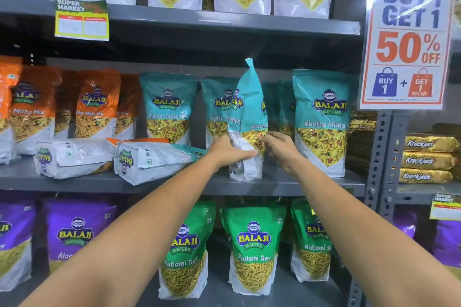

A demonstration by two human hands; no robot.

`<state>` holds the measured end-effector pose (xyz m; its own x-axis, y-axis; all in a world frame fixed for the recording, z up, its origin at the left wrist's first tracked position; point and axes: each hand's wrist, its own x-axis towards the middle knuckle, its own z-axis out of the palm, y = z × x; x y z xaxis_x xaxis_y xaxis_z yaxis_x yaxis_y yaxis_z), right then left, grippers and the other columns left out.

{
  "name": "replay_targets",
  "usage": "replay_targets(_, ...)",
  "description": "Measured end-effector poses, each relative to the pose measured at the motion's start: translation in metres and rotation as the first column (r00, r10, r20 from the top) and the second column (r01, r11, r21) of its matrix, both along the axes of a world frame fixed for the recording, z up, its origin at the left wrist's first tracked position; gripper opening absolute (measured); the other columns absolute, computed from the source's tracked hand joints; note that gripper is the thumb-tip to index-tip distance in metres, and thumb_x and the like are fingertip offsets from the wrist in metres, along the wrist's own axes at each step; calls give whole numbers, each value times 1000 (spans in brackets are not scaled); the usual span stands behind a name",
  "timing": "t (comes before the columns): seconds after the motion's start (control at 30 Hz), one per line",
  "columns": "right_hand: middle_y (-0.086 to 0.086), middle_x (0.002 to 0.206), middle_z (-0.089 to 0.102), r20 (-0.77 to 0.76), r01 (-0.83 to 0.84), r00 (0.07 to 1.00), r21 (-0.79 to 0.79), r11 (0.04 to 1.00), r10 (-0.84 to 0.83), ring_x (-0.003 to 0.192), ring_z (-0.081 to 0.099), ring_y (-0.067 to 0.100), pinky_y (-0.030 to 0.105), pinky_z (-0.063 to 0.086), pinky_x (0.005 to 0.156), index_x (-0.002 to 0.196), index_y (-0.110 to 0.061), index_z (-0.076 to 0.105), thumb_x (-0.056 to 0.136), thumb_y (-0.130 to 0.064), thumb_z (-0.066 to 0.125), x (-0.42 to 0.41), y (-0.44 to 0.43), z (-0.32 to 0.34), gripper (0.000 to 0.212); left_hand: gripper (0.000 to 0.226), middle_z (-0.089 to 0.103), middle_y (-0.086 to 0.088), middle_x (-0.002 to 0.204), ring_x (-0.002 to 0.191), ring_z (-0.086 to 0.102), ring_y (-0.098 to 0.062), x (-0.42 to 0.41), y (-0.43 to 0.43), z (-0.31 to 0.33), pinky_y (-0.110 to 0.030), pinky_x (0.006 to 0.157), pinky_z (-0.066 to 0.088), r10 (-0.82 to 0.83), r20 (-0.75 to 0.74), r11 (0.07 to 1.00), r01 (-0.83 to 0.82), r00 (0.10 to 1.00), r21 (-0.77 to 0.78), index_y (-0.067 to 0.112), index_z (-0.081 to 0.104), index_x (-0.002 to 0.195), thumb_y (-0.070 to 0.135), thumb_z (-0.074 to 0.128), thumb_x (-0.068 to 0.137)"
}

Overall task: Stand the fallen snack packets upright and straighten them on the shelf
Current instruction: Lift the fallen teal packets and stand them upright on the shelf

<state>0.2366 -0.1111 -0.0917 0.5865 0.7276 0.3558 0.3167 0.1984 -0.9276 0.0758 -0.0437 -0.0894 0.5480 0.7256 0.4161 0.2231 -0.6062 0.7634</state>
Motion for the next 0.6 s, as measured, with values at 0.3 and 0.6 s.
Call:
replay_targets(0.3, 2, 112, 55, -227, -102, 969, -9, 995, 97, 76, 52, 19, 32, 41, 66, 123, -18, 48, 93, -33, 35, 0, -10, 12, 35, 107, 27, -16, 154, 134, 37, -31, -8, 25, 12, -35, 99, 40, 22, -84, 990, -33, 996, -136, 9, -2, 151, 12, 74, 75)
replay_targets(0.6, -8, 92, 57, -24, -106, 994, -40, 994, 105, 92, 49, 14, 30, 36, 65, 90, -21, 66, 82, -27, 55, 0, -12, 14, 15, 107, 32, -9, 153, 138, 34, -27, -1, 25, 23, -41, 114, 28, -161, -105, 963, 133, 981, -236, 9, 24, 146, 34, 85, 61)
